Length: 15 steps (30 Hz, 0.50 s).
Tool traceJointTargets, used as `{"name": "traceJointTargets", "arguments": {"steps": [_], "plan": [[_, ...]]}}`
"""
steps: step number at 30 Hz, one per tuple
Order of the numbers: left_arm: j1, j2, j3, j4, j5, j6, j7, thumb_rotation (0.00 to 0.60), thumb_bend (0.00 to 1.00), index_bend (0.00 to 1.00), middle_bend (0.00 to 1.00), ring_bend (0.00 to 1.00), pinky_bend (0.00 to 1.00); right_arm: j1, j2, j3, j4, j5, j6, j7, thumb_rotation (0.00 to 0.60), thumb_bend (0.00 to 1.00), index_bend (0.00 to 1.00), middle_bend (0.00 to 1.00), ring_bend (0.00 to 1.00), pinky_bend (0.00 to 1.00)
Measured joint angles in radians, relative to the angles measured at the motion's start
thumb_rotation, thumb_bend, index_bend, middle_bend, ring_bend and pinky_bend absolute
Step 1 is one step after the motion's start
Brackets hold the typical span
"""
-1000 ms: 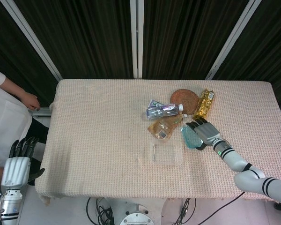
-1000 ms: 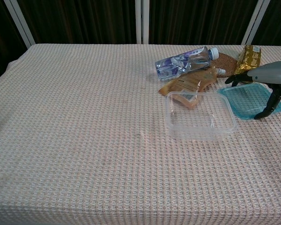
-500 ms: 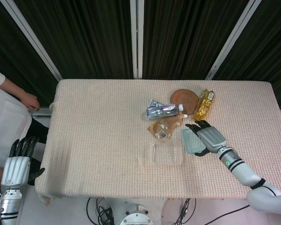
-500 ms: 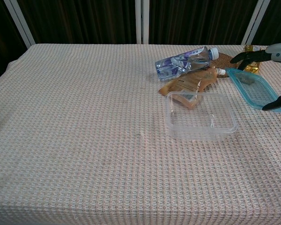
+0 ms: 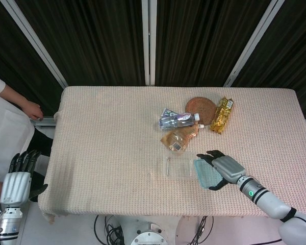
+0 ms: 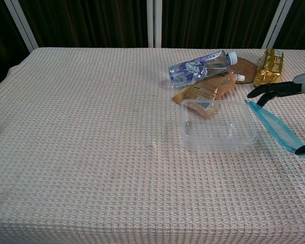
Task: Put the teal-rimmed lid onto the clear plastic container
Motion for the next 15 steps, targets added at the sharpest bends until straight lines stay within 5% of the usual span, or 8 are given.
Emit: {"name": "traceJointTargets", "arguments": {"steps": [15], "plan": [[0.006,-0.003,0.001,-0.002,0.0,0.005,0.006,0.6,0.0,0.11,0.07,0.0,0.0,0.112,-0.112,0.039,0.105,0.043,-0.119,0.023,0.6,0.05,0.0,0.38,0.0,0.0]]}}
